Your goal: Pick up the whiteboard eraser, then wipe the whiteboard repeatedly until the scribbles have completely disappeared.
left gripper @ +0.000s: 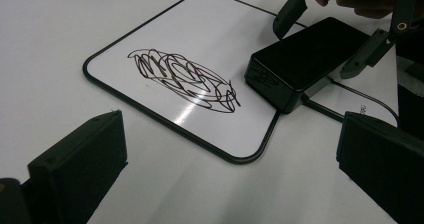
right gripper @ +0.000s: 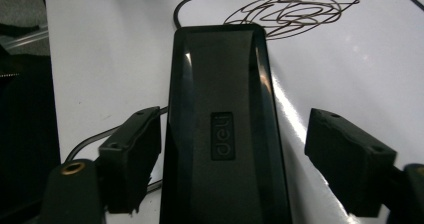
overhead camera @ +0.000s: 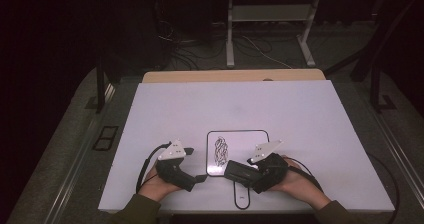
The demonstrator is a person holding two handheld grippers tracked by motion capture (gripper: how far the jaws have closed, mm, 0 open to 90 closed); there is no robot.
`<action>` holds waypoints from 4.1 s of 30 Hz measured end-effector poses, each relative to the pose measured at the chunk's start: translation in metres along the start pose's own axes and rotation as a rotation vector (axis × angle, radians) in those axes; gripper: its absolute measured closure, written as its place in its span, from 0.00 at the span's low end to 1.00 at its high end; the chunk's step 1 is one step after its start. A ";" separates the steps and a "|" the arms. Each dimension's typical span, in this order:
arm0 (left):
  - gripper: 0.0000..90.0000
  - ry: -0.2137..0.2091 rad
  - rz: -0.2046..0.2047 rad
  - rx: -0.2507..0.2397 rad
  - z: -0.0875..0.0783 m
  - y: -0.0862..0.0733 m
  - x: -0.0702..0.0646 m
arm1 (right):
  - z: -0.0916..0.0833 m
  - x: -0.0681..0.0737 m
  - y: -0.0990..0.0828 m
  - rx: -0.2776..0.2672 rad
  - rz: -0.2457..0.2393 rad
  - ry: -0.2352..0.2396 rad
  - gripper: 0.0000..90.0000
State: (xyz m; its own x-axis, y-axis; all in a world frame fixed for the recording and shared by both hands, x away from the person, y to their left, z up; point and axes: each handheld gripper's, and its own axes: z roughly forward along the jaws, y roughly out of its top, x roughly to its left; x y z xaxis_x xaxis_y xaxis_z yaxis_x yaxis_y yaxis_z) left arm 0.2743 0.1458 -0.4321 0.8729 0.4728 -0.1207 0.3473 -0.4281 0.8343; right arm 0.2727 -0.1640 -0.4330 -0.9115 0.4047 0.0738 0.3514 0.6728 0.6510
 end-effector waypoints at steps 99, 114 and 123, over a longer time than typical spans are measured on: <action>0.00 -0.001 -0.013 -0.011 -0.002 -0.001 -0.001 | 0.025 -0.060 0.066 0.024 0.054 -0.074 0.43; 0.00 -0.005 -0.013 -0.018 -0.002 -0.001 -0.001 | 0.052 -0.071 0.076 0.087 0.047 -0.089 0.43; 0.00 -0.005 -0.015 -0.017 -0.001 -0.001 -0.002 | 0.055 -0.066 0.075 0.111 0.027 -0.071 0.43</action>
State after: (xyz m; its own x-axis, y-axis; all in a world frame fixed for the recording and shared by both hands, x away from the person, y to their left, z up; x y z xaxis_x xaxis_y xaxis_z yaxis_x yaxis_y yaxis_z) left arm 0.2723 0.1464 -0.4317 0.8694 0.4750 -0.1360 0.3547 -0.4082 0.8412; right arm 0.3708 -0.1060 -0.4303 -0.8851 0.4642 0.0337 0.4009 0.7236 0.5619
